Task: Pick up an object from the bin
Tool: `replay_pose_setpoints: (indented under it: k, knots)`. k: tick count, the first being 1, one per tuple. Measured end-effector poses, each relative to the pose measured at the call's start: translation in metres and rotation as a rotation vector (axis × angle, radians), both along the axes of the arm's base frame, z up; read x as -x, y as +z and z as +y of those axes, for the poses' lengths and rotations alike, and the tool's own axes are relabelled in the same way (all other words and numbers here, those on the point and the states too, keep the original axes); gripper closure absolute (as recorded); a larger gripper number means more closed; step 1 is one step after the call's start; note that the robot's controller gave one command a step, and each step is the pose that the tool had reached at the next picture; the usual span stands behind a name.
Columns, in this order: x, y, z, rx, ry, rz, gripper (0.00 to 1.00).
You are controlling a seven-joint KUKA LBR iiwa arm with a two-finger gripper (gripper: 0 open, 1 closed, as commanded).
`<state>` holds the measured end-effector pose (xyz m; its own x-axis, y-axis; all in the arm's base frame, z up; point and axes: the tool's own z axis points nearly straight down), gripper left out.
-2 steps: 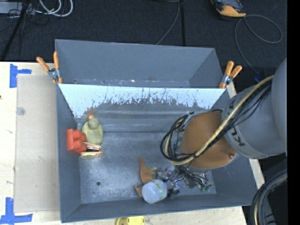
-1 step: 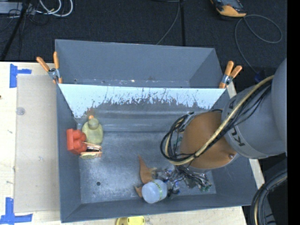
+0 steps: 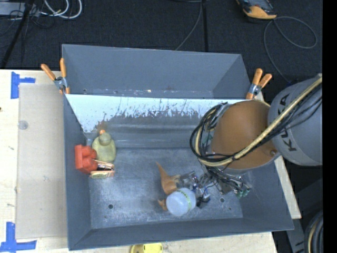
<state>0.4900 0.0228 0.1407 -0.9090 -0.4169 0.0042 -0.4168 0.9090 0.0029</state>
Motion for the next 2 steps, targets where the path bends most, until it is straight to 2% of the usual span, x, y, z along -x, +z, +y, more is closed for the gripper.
replay_pose_setpoints:
  k: [1,2]
  knots:
    - [0.0,0.0,0.0,0.0,0.001,0.0,1.0]
    - [-0.001,0.135,0.006,0.0,-0.056,0.001,1.0]
